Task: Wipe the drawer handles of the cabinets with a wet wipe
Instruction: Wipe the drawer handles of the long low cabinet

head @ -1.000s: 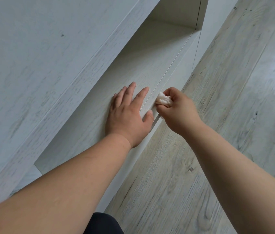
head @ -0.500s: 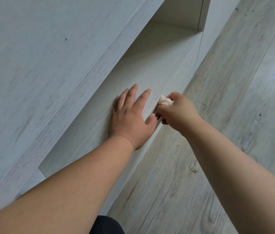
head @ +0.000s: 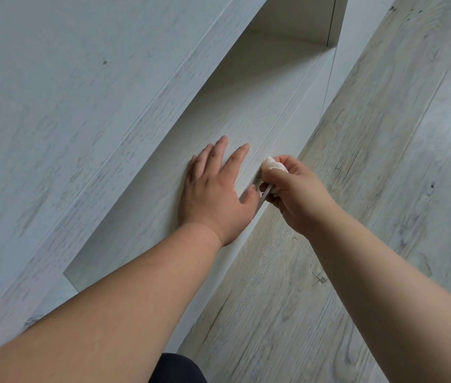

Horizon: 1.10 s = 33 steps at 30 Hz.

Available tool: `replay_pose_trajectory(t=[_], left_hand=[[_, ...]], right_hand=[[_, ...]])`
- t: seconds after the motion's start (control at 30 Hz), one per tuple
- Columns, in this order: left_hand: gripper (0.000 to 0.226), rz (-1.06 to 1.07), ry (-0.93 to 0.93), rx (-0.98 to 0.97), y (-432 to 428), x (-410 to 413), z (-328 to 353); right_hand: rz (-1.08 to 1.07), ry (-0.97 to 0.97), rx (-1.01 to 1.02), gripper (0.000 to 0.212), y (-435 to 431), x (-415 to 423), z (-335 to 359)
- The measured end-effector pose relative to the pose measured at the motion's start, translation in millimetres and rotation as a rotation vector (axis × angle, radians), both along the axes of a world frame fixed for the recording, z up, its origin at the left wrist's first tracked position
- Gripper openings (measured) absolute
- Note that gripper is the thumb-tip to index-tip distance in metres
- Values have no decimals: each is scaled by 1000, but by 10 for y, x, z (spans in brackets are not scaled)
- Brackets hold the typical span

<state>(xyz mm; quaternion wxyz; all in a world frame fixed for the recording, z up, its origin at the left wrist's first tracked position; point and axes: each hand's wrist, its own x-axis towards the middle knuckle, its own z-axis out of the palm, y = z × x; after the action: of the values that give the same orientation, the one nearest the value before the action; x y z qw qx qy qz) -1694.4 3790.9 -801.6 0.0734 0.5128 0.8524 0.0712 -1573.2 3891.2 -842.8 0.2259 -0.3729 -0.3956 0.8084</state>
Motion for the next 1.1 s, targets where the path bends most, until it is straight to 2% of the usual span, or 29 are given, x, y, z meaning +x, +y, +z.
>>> replay_pose_trajectory(t=[0.1, 0.3, 0.43, 0.57, 0.63, 0.73, 0.93, 1.1], left_hand=[[74, 2, 4, -11, 1, -5, 1], [71, 0, -8, -12, -6, 0, 9], [73, 4, -10, -4, -3, 5, 12], [74, 6, -15, -1, -3, 13, 26], [75, 8, -16, -4, -3, 13, 31], [74, 10, -17, -10, -3, 20, 42], [74, 3, -6, -17, -3, 14, 28], [74, 7, -10, -10, -4, 13, 33]], right_hand=[[-5, 67, -58, 10, 15, 29, 5], [8, 33, 38, 11, 89, 71, -28], [62, -84, 313, 16, 57, 110, -126], [114, -295, 633, 14, 31, 118, -112], [115, -326, 714, 14, 35, 131, -86], [126, -298, 700, 15, 67, 134, -100], [79, -156, 510, 24, 90, 86, -165], [5, -128, 392, 21, 10, 57, -186]])
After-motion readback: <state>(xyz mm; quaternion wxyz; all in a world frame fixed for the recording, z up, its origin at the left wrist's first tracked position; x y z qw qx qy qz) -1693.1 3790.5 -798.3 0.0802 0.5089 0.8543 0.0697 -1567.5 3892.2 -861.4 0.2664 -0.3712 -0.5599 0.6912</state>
